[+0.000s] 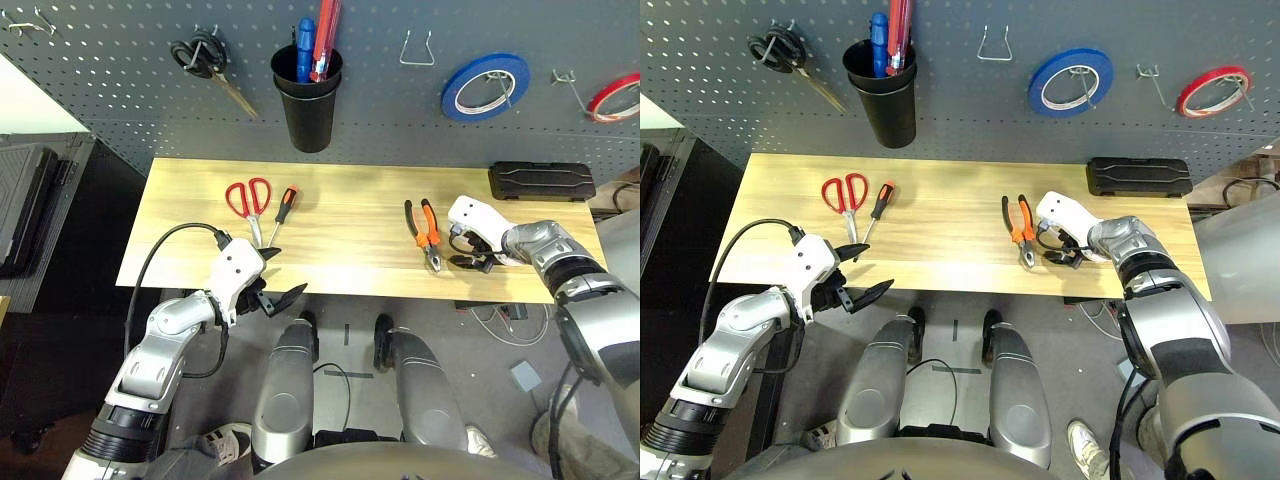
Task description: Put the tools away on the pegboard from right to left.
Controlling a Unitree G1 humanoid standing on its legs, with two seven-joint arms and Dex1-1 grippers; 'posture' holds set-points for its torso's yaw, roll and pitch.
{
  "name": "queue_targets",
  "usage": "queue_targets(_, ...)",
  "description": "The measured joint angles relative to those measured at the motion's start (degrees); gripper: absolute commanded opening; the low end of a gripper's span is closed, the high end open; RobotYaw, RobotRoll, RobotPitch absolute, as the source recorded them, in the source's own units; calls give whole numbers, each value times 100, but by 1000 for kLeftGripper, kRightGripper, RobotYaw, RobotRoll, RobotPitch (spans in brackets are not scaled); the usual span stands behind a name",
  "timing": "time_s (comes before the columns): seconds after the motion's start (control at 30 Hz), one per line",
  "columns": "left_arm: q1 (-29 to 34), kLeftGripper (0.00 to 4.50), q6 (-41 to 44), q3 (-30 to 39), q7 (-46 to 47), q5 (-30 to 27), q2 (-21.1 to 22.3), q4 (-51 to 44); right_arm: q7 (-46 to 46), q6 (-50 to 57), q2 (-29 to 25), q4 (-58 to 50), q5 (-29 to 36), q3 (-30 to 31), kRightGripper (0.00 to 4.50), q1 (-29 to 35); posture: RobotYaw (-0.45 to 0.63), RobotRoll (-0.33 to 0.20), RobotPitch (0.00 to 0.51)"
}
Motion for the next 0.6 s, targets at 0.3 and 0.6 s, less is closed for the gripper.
queue_targets(0.3,-268,4500,-19,-8,47,-2,-20,56,-464,-203,-160,-48,106,-234,22,255,306,0,329)
queue_targets(0.6,-566,4500,-345,5,-101,-147,-191,211,-1350,-663,-489,-305,426,-690,22,921,278,0,294)
